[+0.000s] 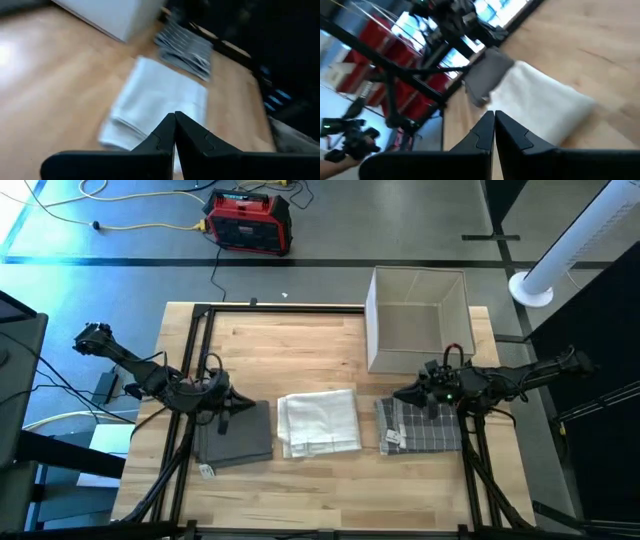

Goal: Fold towel
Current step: Return to Home Position

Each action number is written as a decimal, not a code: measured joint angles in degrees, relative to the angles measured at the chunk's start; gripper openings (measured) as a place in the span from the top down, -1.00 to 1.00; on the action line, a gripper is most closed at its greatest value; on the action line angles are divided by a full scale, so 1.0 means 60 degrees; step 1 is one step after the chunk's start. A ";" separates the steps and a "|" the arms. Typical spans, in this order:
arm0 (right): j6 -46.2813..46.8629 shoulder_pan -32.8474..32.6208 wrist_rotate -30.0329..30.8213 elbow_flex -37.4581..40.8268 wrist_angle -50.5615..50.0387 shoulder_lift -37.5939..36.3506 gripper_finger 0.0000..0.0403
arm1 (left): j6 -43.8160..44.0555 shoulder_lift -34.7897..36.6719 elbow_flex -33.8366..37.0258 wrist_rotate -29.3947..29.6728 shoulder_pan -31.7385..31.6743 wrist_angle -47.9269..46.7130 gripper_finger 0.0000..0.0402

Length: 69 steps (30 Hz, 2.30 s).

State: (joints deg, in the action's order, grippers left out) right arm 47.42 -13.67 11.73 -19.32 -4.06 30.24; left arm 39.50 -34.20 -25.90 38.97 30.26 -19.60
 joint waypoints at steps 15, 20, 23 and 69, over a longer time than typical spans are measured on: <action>-0.6645 -0.0541 -0.2147 0.0574 0.1683 -0.0751 1.00 | -0.5917 0.1033 0.0077 -0.3571 -0.1093 0.2315 1.00; -0.6509 -0.0539 -0.2154 0.1609 0.2365 -0.1951 1.00 | -0.5630 0.1548 0.1245 -0.4415 -0.1752 0.3856 1.00; -0.6412 -0.0539 -0.2175 0.2172 0.2717 -0.2670 1.00 | -0.5423 0.1852 0.2009 -0.4865 -0.2118 0.4808 1.00; -0.7721 -0.0543 -0.2427 0.3133 0.0857 -0.4976 1.00 | -0.5025 0.5641 0.4205 -0.5424 -0.2601 0.3495 1.00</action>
State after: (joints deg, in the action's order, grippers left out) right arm 1.10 -16.93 -2.83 -0.52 1.08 0.38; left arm 9.34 -0.36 -0.67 6.42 14.66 1.37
